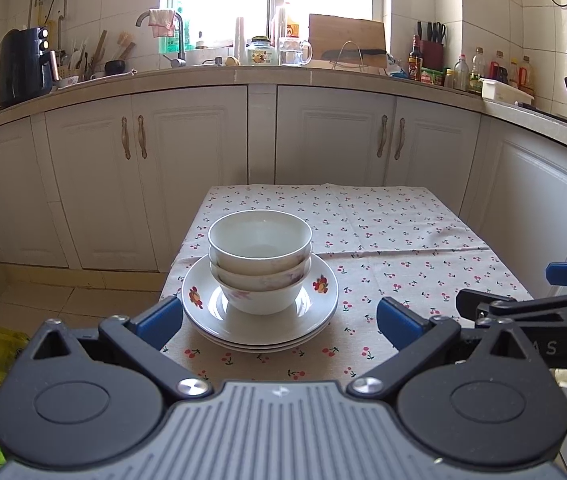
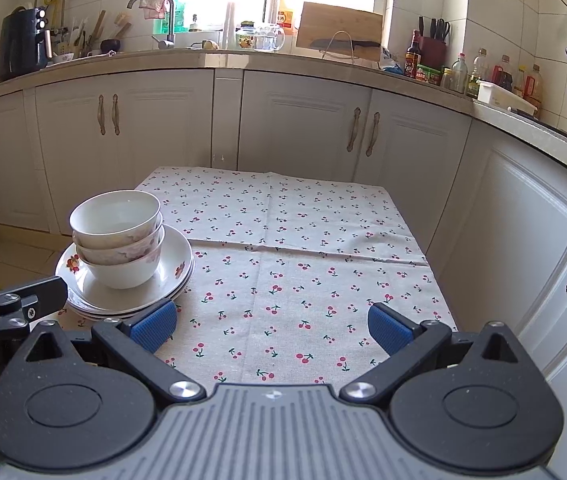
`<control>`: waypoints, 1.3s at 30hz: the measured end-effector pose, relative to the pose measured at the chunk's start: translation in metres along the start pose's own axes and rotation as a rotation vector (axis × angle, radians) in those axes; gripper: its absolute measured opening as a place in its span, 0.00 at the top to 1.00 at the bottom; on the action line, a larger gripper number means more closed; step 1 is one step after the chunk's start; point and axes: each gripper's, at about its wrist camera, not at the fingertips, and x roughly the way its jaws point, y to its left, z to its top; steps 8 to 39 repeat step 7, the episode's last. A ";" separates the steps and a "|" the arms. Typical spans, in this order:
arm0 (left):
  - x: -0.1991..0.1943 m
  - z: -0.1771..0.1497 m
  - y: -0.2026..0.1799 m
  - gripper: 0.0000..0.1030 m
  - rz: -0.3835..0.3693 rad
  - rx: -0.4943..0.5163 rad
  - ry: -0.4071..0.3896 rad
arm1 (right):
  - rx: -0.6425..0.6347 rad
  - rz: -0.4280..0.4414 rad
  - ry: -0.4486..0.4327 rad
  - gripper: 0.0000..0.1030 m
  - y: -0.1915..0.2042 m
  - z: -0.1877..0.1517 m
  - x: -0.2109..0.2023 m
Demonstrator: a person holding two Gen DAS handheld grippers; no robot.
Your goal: Organize plates and bowls
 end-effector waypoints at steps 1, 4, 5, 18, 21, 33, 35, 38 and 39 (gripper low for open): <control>0.000 0.000 0.000 0.01 0.000 0.000 0.001 | -0.001 -0.002 0.001 0.00 0.000 0.000 0.000; 0.001 0.000 0.001 0.01 -0.001 -0.002 0.003 | -0.001 -0.004 0.002 0.00 0.000 0.000 0.001; 0.001 0.001 0.001 0.01 -0.002 -0.003 0.005 | -0.001 -0.004 0.002 0.00 0.000 0.000 0.001; 0.002 0.001 0.001 0.01 -0.003 -0.005 0.007 | -0.001 -0.007 0.002 0.00 0.000 0.000 0.001; 0.002 0.001 0.001 0.01 -0.003 -0.005 0.007 | -0.001 -0.007 0.002 0.00 0.000 0.000 0.001; 0.002 0.001 0.001 0.01 -0.003 -0.005 0.007 | -0.001 -0.007 0.002 0.00 0.000 0.000 0.001; 0.002 0.001 0.001 0.01 -0.003 -0.005 0.007 | -0.001 -0.007 0.002 0.00 0.000 0.000 0.001; 0.002 0.001 0.001 0.01 -0.003 -0.005 0.007 | -0.001 -0.007 0.002 0.00 0.000 0.000 0.001; 0.002 0.001 0.001 0.01 -0.003 -0.005 0.007 | -0.001 -0.007 0.002 0.00 0.000 0.000 0.001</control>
